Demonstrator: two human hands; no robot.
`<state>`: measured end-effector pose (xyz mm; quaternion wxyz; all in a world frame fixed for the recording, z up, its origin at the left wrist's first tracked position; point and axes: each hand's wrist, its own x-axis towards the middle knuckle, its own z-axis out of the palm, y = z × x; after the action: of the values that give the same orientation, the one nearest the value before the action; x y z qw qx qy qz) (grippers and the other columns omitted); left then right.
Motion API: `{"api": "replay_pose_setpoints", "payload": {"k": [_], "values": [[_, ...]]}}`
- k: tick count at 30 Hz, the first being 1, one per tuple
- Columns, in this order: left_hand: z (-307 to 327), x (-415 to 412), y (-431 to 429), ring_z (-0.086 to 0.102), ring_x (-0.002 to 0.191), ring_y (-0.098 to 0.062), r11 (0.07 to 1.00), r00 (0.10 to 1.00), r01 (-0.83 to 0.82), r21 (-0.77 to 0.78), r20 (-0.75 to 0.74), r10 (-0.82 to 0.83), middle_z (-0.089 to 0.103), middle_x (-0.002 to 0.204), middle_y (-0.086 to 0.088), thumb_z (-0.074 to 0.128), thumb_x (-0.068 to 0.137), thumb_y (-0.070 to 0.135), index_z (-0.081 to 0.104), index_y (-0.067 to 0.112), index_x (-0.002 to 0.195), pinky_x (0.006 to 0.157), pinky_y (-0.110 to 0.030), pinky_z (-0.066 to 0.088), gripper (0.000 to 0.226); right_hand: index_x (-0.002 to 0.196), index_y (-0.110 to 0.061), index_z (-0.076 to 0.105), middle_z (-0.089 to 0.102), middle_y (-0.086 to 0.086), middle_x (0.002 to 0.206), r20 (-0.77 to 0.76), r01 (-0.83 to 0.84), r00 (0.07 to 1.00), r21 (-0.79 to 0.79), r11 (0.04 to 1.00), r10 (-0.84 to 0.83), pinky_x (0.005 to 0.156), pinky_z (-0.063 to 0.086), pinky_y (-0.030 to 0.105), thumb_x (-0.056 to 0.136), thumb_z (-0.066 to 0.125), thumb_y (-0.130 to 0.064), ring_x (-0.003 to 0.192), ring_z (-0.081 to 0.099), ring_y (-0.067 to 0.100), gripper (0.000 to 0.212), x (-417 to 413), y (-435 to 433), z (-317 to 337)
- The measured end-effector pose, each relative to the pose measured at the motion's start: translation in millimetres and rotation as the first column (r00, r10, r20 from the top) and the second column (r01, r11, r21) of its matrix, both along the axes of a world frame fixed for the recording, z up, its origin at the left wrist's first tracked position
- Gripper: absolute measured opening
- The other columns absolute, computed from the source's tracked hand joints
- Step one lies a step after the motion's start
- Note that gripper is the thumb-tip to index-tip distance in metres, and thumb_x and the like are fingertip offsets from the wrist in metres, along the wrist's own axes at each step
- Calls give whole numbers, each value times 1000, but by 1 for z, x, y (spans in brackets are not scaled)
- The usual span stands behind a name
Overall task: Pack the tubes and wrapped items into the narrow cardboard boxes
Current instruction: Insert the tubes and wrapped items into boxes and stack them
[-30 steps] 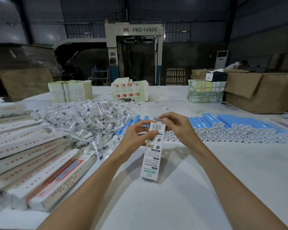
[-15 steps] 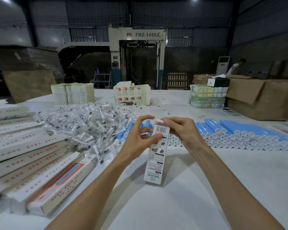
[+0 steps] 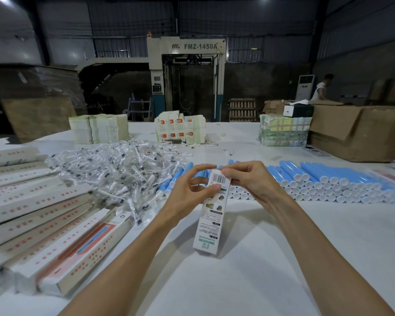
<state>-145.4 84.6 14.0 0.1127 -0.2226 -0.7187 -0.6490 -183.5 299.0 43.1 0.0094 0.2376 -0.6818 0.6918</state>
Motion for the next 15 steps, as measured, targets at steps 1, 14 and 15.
{"api": "replay_pose_setpoints", "payload": {"k": [1, 14, 15], "values": [[0, 0, 0, 79, 95, -26, 1000, 1000, -3, 13, 10, 3, 82, 107, -2, 86, 93, 29, 67, 45, 128, 77, -40, 67, 42, 103, -9, 83, 79, 18, 104, -19, 8, 1000, 16, 1000, -8, 95, 61, 44, 91, 79, -17, 101, 76, 34, 15, 1, -1, 0], [-3, 0, 0, 80, 97, -30, 996, 999, -37, 82, -13, 38, 81, 104, -9, 83, 96, 27, 68, 28, 123, 81, -49, 67, 31, 104, -16, 84, 80, 7, 105, -201, 20, 980, 66, 998, -7, 94, 60, 31, 90, 82, -22, 104, 76, 24, 16, 4, -7, -4], [-4, -1, 0, 80, 97, -29, 996, 999, -40, 79, -19, 42, 81, 104, -8, 84, 95, 28, 68, 29, 122, 80, -48, 68, 31, 104, -15, 84, 80, 7, 105, -202, 24, 979, 69, 997, -9, 95, 60, 32, 90, 82, -21, 104, 76, 25, 15, 4, -7, -4]]}}
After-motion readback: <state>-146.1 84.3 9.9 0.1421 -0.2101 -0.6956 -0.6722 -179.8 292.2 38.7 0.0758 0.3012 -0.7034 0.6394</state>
